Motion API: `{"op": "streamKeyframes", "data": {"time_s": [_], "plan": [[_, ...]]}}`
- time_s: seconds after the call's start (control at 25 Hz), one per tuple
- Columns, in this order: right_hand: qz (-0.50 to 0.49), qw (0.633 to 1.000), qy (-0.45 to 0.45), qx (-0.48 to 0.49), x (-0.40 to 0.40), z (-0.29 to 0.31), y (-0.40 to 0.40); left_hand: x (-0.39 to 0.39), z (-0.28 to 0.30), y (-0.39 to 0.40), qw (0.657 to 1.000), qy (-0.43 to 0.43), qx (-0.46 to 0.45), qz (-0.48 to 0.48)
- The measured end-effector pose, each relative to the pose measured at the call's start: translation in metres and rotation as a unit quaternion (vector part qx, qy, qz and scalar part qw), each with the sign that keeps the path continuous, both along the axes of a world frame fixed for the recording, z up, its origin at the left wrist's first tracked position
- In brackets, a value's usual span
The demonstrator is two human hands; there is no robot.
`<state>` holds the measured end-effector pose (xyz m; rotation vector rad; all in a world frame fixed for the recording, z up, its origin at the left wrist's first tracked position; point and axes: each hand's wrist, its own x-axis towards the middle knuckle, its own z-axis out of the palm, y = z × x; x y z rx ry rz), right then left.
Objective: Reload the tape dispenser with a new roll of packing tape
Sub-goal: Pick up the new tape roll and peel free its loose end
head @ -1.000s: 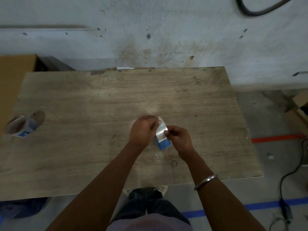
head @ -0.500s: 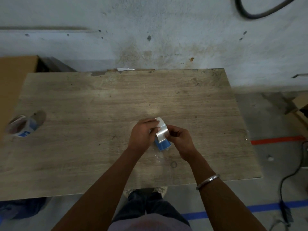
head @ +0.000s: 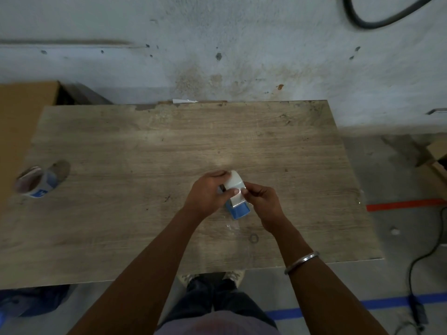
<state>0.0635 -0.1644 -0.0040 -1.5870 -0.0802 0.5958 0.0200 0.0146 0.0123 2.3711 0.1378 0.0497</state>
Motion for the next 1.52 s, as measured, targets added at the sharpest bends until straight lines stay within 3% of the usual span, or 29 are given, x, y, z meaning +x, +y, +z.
{"op": "streamKeyframes", "data": {"time_s": [0.16, 0.32, 0.68, 0.92, 1.04, 1.2, 1.52], "plan": [[-0.004, 1.000, 0.003, -0.001, -0.003, 0.002, 0.001, -0.001, 0.002, 0.002, 0.997, -0.055, -0.046, 0.036], [-0.017, 0.999, 0.023, -0.024, 0.001, 0.004, 0.005, 0.003, 0.000, -0.002, 0.985, 0.004, -0.128, 0.115], [0.003, 0.994, 0.030, -0.104, 0.016, 0.004, 0.005, 0.018, 0.005, 0.009, 0.984, 0.103, -0.064, 0.133], [0.014, 0.991, 0.016, -0.132, 0.017, 0.013, 0.020, 0.018, 0.005, 0.010, 0.977, 0.126, -0.112, 0.129], [0.015, 0.988, 0.005, -0.153, 0.020, 0.015, 0.026, 0.008, 0.003, 0.012, 0.980, 0.118, -0.131, 0.089], [0.004, 0.988, 0.008, -0.152, 0.020, 0.016, 0.026, 0.004, 0.002, 0.007, 0.973, 0.122, -0.161, 0.115], [0.008, 0.990, -0.001, -0.138, 0.017, 0.014, 0.021, -0.005, -0.009, 0.003, 0.986, 0.074, -0.110, 0.096]]}}
